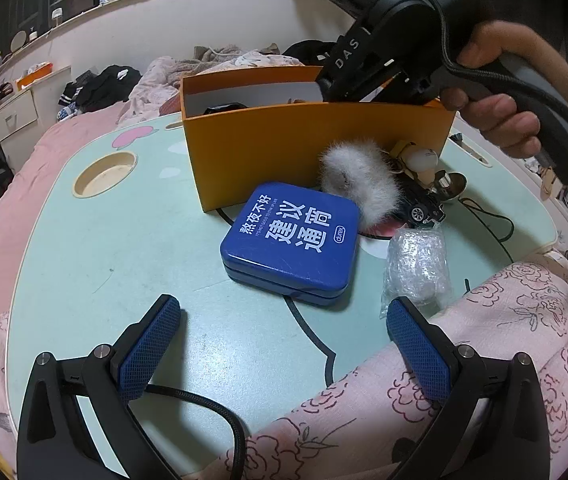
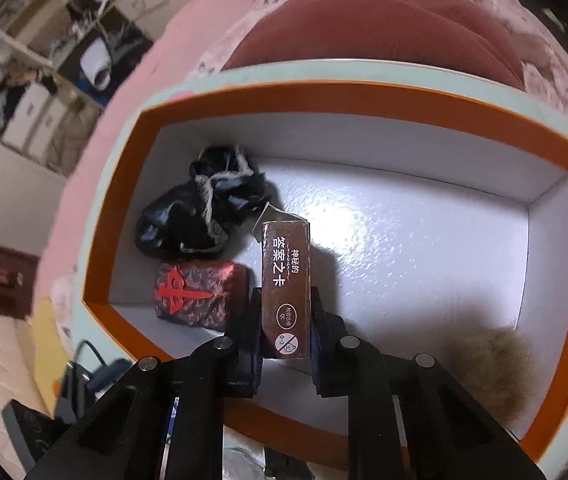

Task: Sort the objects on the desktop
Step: 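Grasp the brown printed package with the right gripper, lift it out onto the table, then grasp the black lace bag in the box with the left gripper, set it beside the blue tin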

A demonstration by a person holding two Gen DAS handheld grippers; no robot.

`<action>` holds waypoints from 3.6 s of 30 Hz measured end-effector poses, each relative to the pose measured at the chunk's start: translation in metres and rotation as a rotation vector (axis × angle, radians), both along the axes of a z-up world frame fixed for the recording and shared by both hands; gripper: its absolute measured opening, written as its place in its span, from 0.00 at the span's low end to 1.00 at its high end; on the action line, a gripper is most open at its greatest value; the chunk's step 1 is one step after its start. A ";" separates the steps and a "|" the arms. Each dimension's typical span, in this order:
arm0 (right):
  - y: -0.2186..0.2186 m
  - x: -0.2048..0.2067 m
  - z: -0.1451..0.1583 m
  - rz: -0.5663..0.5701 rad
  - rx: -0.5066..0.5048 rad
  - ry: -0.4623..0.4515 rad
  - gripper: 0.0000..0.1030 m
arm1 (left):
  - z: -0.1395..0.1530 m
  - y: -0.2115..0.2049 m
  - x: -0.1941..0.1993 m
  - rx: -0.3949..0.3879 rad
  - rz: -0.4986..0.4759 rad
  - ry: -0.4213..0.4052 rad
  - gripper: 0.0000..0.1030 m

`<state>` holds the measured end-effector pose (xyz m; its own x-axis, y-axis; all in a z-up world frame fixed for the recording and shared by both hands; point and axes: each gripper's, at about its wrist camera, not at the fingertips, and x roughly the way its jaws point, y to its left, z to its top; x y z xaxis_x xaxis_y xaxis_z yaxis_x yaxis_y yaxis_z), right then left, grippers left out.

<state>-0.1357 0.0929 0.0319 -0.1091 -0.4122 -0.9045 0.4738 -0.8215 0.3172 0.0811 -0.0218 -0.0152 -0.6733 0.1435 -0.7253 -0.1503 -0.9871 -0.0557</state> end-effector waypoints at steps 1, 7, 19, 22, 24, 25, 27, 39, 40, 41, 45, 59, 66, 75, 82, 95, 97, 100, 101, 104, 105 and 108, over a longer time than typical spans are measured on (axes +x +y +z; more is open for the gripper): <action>0.004 0.002 0.003 -0.018 -0.017 0.023 0.17 | 0.000 0.000 0.000 0.000 0.000 0.000 1.00; 0.038 0.016 0.047 -0.101 -0.170 0.133 0.17 | 0.000 0.000 0.000 0.000 0.000 -0.001 1.00; 0.106 0.122 0.045 -0.048 -0.333 0.133 0.18 | 0.000 0.000 0.000 0.001 0.000 -0.002 1.00; 0.108 0.135 0.030 -0.037 -0.337 0.123 0.18 | 0.000 0.000 0.000 0.001 0.000 -0.002 1.00; 0.107 0.136 0.021 -0.032 -0.344 0.114 0.18 | 0.000 0.000 0.000 0.001 0.000 -0.002 1.00; 0.107 0.137 0.017 -0.029 -0.339 0.111 0.18 | 0.000 0.000 0.000 0.002 0.000 -0.002 1.00; 0.108 0.137 0.012 -0.046 -0.312 0.132 0.18 | 0.000 0.000 0.000 0.003 0.000 -0.003 1.00; 0.140 0.182 -0.005 -0.093 -0.038 0.486 0.94 | -0.001 0.000 -0.001 0.001 -0.001 -0.006 1.00; 0.142 0.186 -0.010 -0.105 -0.031 0.528 1.00 | -0.001 -0.001 -0.001 0.000 0.000 -0.007 1.00; 0.148 0.187 -0.014 -0.115 -0.074 0.534 1.00 | -0.001 -0.001 -0.001 -0.002 -0.001 -0.007 1.00; 0.155 0.184 -0.021 -0.107 -0.120 0.540 1.00 | -0.003 -0.002 -0.004 -0.009 -0.001 -0.009 1.00; 0.144 0.197 -0.010 -0.084 -0.103 0.608 0.99 | -0.003 -0.002 -0.004 -0.005 -0.001 -0.010 1.00; 0.138 0.201 -0.009 -0.069 -0.075 0.636 0.98 | -0.004 -0.003 -0.005 -0.004 -0.003 -0.010 1.00; 0.128 0.189 -0.022 -0.053 -0.017 0.572 1.00 | -0.003 -0.003 -0.006 -0.010 -0.003 -0.015 1.00; 0.131 0.187 -0.024 -0.054 -0.027 0.573 1.00 | 0.009 -0.012 0.003 0.007 0.045 0.012 1.00; 0.132 0.188 -0.024 -0.054 -0.030 0.573 1.00 | 0.102 -0.029 -0.092 0.045 0.079 -0.015 0.35; 0.132 0.187 -0.025 -0.054 -0.032 0.573 1.00 | 0.101 -0.020 -0.118 -0.030 0.060 -0.053 0.35; 0.132 0.188 -0.024 -0.055 -0.033 0.573 1.00 | 0.091 -0.003 -0.151 -0.124 -0.017 -0.152 0.35; 0.132 0.188 -0.024 -0.055 -0.033 0.573 1.00 | 0.085 0.005 -0.162 -0.161 -0.038 -0.184 0.35; 0.131 0.187 -0.025 -0.055 -0.034 0.573 1.00 | 0.065 0.018 -0.182 -0.268 -0.037 -0.265 0.35; 0.131 0.187 -0.025 -0.055 -0.034 0.573 1.00 | 0.058 0.019 -0.187 -0.286 -0.029 -0.286 0.35; 0.131 0.187 -0.025 -0.056 -0.035 0.573 1.00 | 0.037 0.016 -0.203 -0.298 0.010 -0.343 0.35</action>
<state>0.0513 0.2235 0.0073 -0.6005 -0.4201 -0.6804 0.5342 -0.8439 0.0496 -0.1224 -0.0053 0.0219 -0.3875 -0.1107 -0.9152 -0.1634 -0.9688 0.1864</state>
